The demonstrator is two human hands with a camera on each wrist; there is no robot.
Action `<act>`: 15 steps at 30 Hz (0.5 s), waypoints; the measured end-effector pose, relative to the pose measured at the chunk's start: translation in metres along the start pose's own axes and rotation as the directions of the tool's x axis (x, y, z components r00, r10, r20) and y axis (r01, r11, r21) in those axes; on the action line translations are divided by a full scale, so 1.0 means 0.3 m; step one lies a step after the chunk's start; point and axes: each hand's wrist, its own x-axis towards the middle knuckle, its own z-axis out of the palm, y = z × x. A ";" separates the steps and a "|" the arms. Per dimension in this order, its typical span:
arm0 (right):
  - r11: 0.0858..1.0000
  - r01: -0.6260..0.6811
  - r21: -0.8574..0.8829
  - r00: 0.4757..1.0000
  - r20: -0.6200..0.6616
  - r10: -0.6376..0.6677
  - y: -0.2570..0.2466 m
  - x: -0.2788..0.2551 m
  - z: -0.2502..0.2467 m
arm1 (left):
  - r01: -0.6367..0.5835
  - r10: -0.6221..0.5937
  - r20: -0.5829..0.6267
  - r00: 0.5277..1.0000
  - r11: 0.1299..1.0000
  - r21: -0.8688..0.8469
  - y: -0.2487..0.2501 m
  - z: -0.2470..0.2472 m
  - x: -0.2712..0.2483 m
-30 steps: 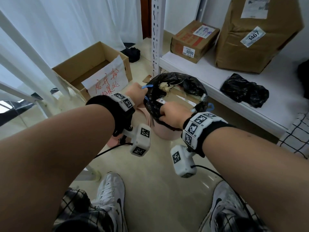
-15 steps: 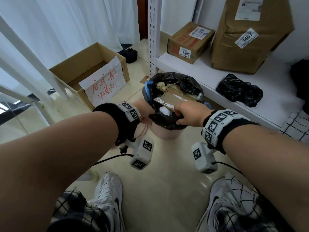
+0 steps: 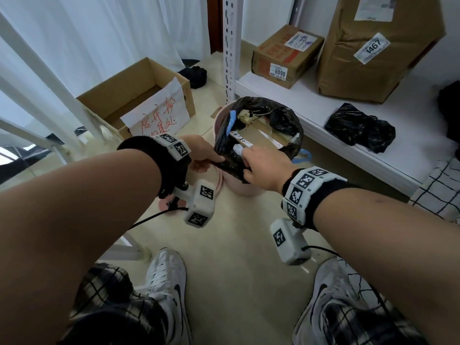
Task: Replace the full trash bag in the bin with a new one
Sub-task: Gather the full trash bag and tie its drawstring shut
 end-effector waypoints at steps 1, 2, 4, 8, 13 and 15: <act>1.000 -0.006 0.012 1.000 -0.012 0.006 -0.011 0.004 0.000 | -0.016 0.015 -0.041 0.999 0.999 -0.033 -0.005 -0.006 0.005; 1.000 -0.020 0.017 1.000 -0.020 0.020 -0.019 0.012 0.002 | -0.026 0.021 -0.069 0.997 0.997 -0.074 -0.007 -0.009 0.004; 0.999 -0.050 -0.003 0.999 -0.015 0.050 -0.029 0.031 0.004 | -0.051 0.036 -0.089 0.995 0.983 -0.174 -0.007 -0.012 0.006; 0.997 -0.069 -0.035 0.998 -0.010 0.069 -0.045 0.047 0.004 | -0.133 0.102 -0.107 0.989 0.931 -0.340 0.005 -0.013 -0.010; 0.990 -0.139 -0.032 0.990 0.003 0.139 -0.049 0.028 -0.003 | -0.129 0.118 -0.065 0.991 0.971 -0.203 0.014 -0.017 -0.034; 0.989 -0.127 -0.076 0.992 0.015 0.129 -0.033 0.016 -0.027 | -0.117 0.110 -0.104 0.988 0.991 -0.066 0.016 -0.023 -0.028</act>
